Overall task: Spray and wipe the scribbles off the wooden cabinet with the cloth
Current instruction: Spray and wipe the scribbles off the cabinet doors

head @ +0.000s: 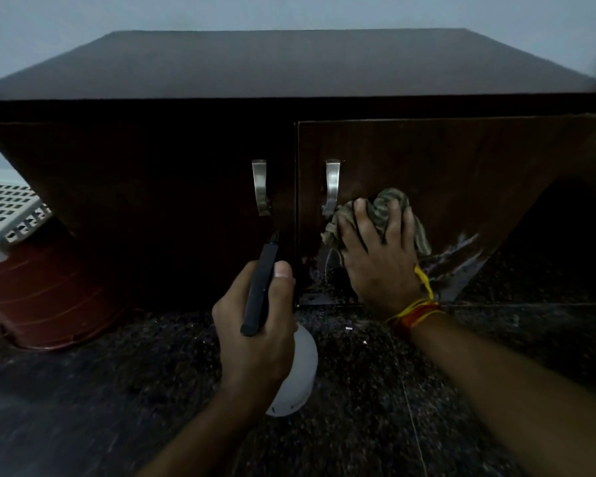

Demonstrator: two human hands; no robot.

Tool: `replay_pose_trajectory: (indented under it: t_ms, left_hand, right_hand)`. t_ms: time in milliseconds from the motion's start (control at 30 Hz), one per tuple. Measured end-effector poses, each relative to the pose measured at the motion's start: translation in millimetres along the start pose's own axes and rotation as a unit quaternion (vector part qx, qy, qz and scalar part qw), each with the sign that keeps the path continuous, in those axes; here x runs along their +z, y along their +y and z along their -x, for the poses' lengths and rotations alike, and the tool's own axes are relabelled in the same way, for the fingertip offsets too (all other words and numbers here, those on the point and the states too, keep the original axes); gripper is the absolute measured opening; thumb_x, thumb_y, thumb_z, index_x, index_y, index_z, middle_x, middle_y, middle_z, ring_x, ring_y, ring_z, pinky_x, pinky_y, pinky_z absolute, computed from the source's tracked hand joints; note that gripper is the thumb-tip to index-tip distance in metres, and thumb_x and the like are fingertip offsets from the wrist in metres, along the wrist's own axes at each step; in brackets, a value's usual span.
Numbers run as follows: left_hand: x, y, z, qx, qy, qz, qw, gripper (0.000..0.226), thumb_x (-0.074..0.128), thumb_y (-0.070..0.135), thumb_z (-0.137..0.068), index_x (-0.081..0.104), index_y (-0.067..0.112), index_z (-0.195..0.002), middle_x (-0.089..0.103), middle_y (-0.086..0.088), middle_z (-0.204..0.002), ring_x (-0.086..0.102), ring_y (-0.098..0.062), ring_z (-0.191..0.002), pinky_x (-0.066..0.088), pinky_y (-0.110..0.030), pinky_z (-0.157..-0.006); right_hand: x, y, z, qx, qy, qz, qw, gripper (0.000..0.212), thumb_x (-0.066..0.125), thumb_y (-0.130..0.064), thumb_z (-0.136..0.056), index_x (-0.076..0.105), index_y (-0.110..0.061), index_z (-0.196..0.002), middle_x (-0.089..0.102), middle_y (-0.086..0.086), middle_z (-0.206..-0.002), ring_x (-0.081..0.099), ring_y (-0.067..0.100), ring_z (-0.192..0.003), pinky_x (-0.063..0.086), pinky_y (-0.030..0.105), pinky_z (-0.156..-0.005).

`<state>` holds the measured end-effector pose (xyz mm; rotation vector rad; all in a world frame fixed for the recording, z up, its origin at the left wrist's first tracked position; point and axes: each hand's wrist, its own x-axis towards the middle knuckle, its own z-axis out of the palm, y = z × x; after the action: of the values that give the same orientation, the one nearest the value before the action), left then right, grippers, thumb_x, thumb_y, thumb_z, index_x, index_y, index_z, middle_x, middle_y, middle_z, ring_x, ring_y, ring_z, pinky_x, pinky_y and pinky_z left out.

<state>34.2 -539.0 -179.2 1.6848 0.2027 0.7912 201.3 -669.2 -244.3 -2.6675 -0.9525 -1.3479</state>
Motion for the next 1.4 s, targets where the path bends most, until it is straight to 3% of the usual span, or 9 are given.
replay_pose_trajectory:
  t_ms: [167,367,433,567,667,800,1000,1233,1400]
  left_hand:
    - [-4,-6,-3,-0.006,0.011,0.009,1.000,0.035,0.044,0.051,-0.088,0.058,0.019,-0.079,0.052,-0.023,-0.063,0.045,-0.031,-0.049,0.037,-0.029,-0.047]
    - [-6,-14,-4,-0.003,0.011,0.010,1.000,0.034,0.045,0.051,-0.089,0.059,0.022,-0.077,0.051,-0.019,-0.066,0.046,-0.025,-0.045,0.039,-0.035,-0.046]
    - [-7,-16,-8,0.003,0.023,0.002,1.000,0.037,0.045,0.050,-0.091,0.059,0.019,-0.076,0.050,-0.018,-0.060,0.047,-0.027,-0.044,0.039,-0.040,-0.046]
    - [-15,-25,-9,0.010,0.018,-0.002,1.000,0.032,0.045,0.050,-0.091,0.058,0.024,-0.078,0.054,-0.014,-0.070,0.047,-0.029,-0.047,0.039,-0.042,-0.048]
    - [-19,-33,-6,0.007,0.007,-0.015,1.000,0.029,0.045,0.050,-0.092,0.057,0.027,-0.079,0.055,-0.013,-0.073,0.047,-0.031,-0.048,0.040,-0.042,-0.049]
    - [-22,-45,-4,-0.011,-0.007,-0.028,1.000,0.029,0.045,0.051,-0.091,0.056,0.027,-0.081,0.054,-0.013,-0.075,0.047,-0.031,-0.051,0.039,-0.041,-0.049]
    - [-33,-48,-6,0.000,-0.017,-0.032,0.999,0.044,0.047,0.060,-0.091,0.059,0.019,-0.083,0.055,-0.014,-0.075,0.049,-0.028,-0.050,0.039,-0.037,-0.049]
    - [-38,-50,-13,0.003,-0.012,-0.022,1.000,0.035,0.044,0.047,-0.091,0.057,0.016,-0.081,0.053,-0.016,-0.065,0.050,-0.023,-0.051,0.040,-0.019,-0.049]
    - [-37,-46,-11,-0.003,-0.011,-0.020,1.000,0.039,0.044,0.050,-0.090,0.058,0.014,-0.080,0.054,-0.017,-0.068,0.047,-0.029,-0.049,0.039,-0.035,-0.048]
  right_hand:
    - [-8,25,-7,-0.090,-0.012,0.046,0.995,0.051,0.044,-0.035,-0.099,0.034,-0.017,-0.146,0.028,0.007,-0.153,0.022,0.049,-0.134,0.006,0.059,-0.116]
    - [11,-39,7,0.085,-0.025,-0.003,0.996,0.055,0.052,-0.034,-0.095,0.033,-0.011,-0.141,0.018,0.016,-0.154,0.015,0.056,-0.135,0.007,0.063,-0.114]
    - [24,-59,21,0.104,-0.027,-0.031,0.994,0.054,0.054,-0.032,-0.094,0.034,-0.012,-0.140,0.019,0.015,-0.153,0.018,0.055,-0.134,0.011,0.064,-0.114]
    - [39,-72,45,0.096,-0.045,-0.064,0.992,0.052,0.048,-0.032,-0.094,0.034,-0.015,-0.141,0.023,0.012,-0.151,0.021,0.053,-0.132,0.028,0.069,-0.107]
    - [36,-70,37,0.105,-0.024,-0.067,0.992,0.052,0.048,-0.032,-0.096,0.032,-0.014,-0.142,0.020,0.012,-0.152,0.018,0.052,-0.134,0.020,0.065,-0.112]
    - [35,-82,20,0.189,0.007,-0.079,0.979,0.048,0.040,-0.032,-0.099,0.030,-0.010,-0.141,0.013,0.017,-0.153,0.015,0.053,-0.135,0.012,0.063,-0.114]
    - [50,-87,57,0.134,-0.060,-0.079,0.986,0.052,0.047,-0.032,-0.094,0.032,-0.012,-0.140,0.018,0.015,-0.153,0.021,0.053,-0.132,0.015,0.064,-0.112]
    - [29,-89,4,0.203,0.022,-0.087,0.975,0.046,0.036,-0.027,-0.101,0.033,-0.004,-0.140,0.022,0.025,-0.153,0.024,0.058,-0.135,0.015,0.064,-0.115]
    - [56,-88,59,0.117,-0.039,-0.072,0.990,0.053,0.053,-0.027,-0.096,0.030,-0.013,-0.142,0.020,0.014,-0.153,0.022,0.055,-0.132,0.014,0.065,-0.113]
